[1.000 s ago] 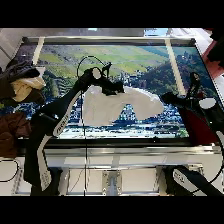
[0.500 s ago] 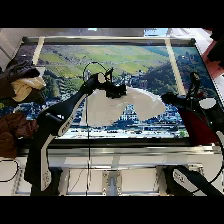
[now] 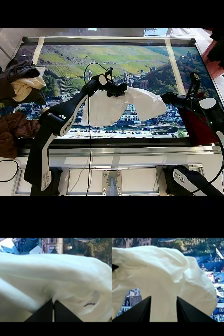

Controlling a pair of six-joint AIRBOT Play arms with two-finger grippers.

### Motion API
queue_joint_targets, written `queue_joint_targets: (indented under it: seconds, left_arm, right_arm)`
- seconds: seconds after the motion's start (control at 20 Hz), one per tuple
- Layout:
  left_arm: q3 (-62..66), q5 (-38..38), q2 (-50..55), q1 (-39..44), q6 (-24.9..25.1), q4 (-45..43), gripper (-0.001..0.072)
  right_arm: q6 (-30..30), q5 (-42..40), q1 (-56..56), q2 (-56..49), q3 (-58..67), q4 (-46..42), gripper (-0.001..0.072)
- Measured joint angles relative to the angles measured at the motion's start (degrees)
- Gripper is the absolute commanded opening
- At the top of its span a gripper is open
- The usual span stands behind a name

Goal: Fold the shirts.

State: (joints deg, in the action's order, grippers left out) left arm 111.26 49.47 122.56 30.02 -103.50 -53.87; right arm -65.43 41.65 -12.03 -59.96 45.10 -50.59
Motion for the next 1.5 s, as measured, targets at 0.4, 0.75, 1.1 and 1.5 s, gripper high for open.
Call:
queue_joint_targets:
  seconds: [0.4,0.75,1.1,1.5]
  left_arm:
    - [6.97,0.2,-4.63,-1.29,7.72,2.56,0.0013]
    - [8.15,6.38,-22.32,-5.14,17.46,-6.56,0.0013]
    - [6.78,19.82,-37.29,-6.01,19.12,-29.31,0.0013]
    - [1.22,20.46,-39.82,-6.05,19.12,-35.1,0.0014]
  right_arm:
    - [0.0,0.07,0.0,0.0,0.0,-2.14,0.0387]
    - [-0.61,3.96,0.0,0.0,0.0,-4.24,0.0387]
    - [0.2,7.48,2.89,-0.09,-0.37,4.37,0.0564]
    - [1.88,-3.56,31.82,-9.03,-4.35,15.93,0.0555]
